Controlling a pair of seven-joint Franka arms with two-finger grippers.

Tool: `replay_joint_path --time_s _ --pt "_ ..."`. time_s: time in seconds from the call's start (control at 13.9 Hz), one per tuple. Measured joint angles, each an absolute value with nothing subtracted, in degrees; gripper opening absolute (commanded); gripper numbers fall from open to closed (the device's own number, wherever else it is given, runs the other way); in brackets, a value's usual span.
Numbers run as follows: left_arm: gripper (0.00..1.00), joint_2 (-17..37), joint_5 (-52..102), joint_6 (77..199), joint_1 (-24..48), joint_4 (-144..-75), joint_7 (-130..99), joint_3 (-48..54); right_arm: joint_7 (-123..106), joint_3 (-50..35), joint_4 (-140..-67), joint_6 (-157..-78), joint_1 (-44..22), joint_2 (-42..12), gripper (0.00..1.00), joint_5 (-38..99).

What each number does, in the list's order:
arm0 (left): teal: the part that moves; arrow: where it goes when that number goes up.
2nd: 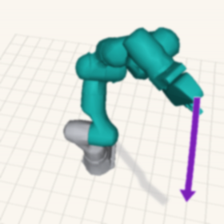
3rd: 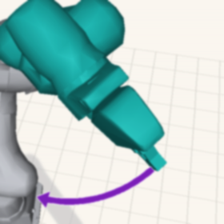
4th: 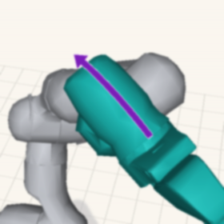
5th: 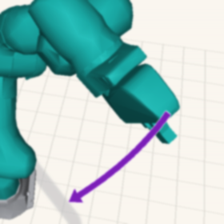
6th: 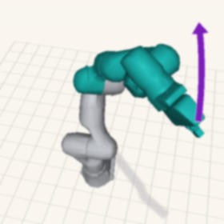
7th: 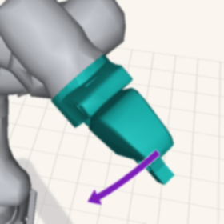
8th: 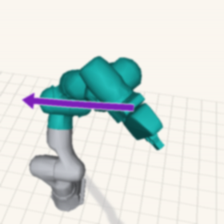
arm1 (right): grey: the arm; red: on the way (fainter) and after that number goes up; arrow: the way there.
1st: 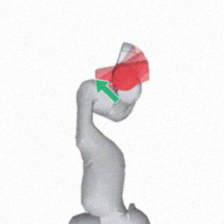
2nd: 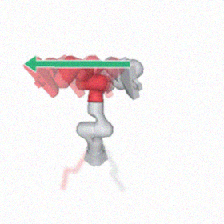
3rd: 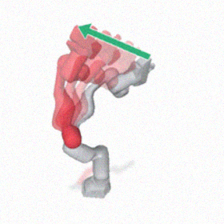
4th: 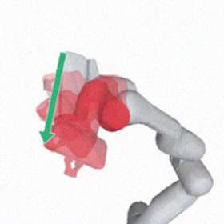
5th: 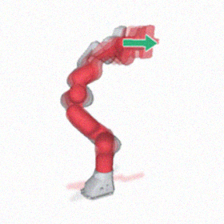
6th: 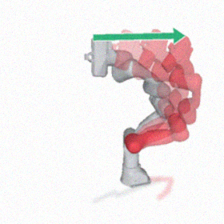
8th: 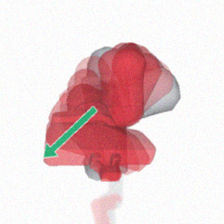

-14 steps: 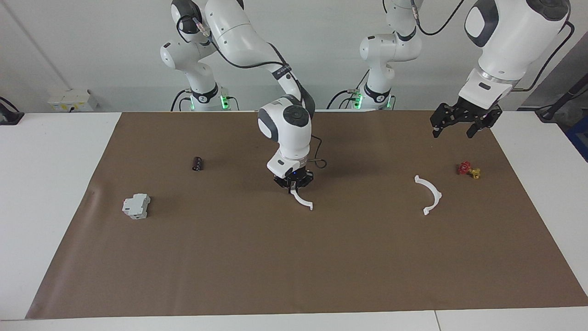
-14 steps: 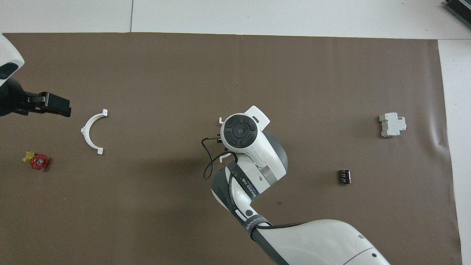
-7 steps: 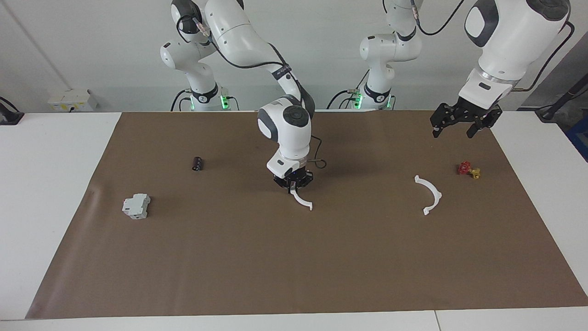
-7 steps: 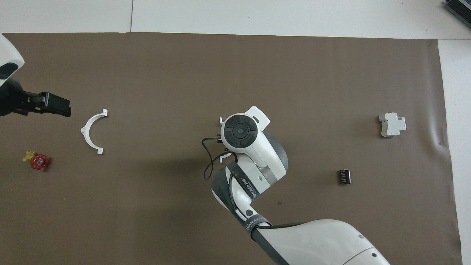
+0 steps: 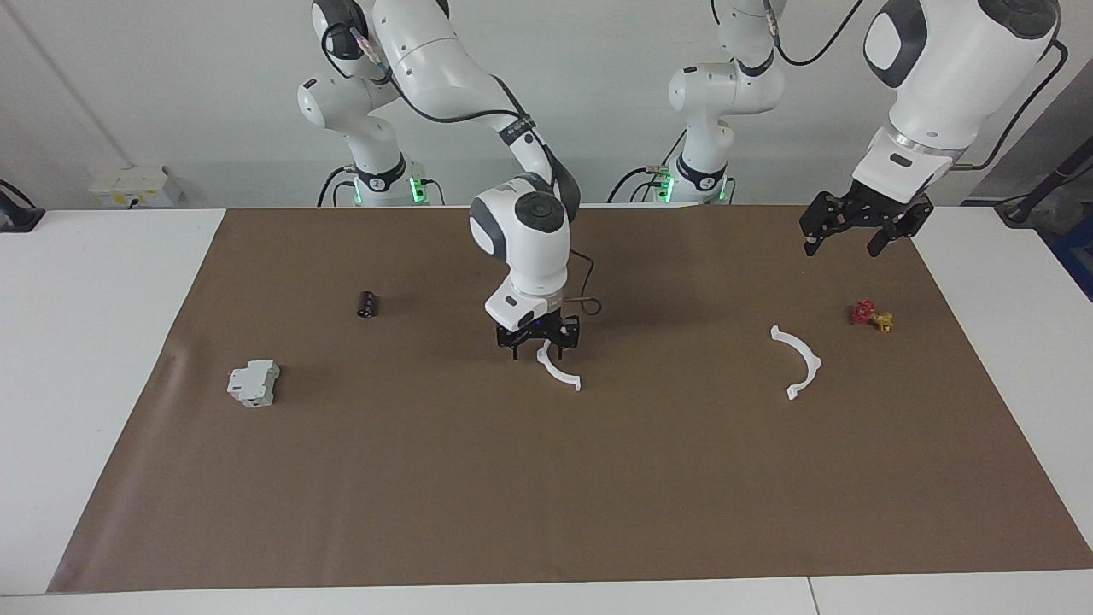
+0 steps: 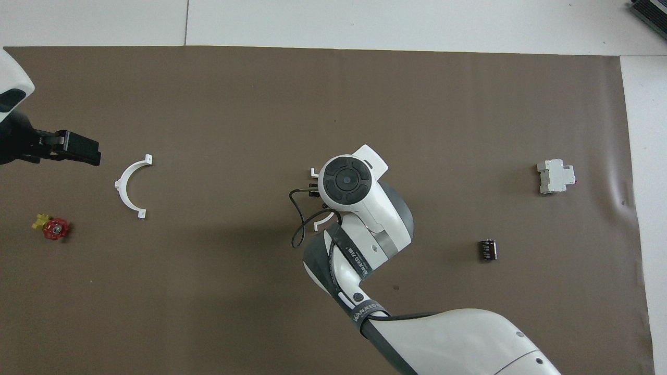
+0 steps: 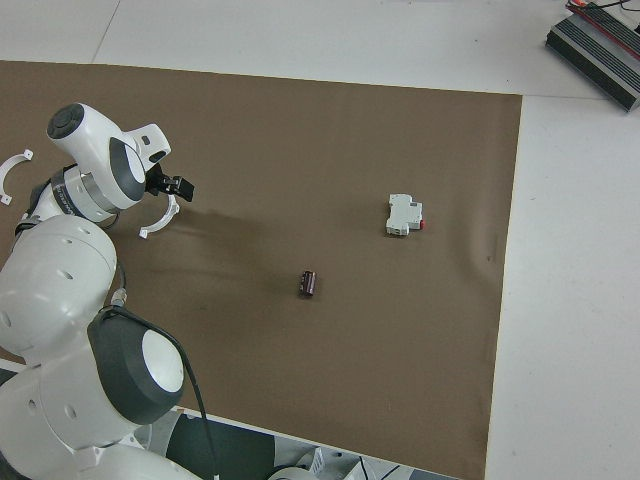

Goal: Assemble drain pipe with both arms

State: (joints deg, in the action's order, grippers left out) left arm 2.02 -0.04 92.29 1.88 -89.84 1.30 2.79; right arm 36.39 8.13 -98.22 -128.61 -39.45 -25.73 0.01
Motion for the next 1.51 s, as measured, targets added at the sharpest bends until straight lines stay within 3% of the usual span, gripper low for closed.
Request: replay_joint_path --time_s 0.58,1.08,1.51 --pt "1.0 1.22 -0.04 95.54 1.85 -92.91 1.3 2.77 22.81 8.35 -97.58 -119.79 -25.16 -12.53 1.0 0.01" --pt "1.0 -3.97 -0.04 110.8 -1.52 -108.62 1.31 2.44 17.2 8.63 -97.49 -102.98 -14.34 -3.23 1.0 0.01" --pt "1.0 -4.08 -0.04 120.11 -3.04 -117.31 1.25 2.38 8.72 8.72 -97.68 -92.16 -8.77 1.1 1.0 0.01"
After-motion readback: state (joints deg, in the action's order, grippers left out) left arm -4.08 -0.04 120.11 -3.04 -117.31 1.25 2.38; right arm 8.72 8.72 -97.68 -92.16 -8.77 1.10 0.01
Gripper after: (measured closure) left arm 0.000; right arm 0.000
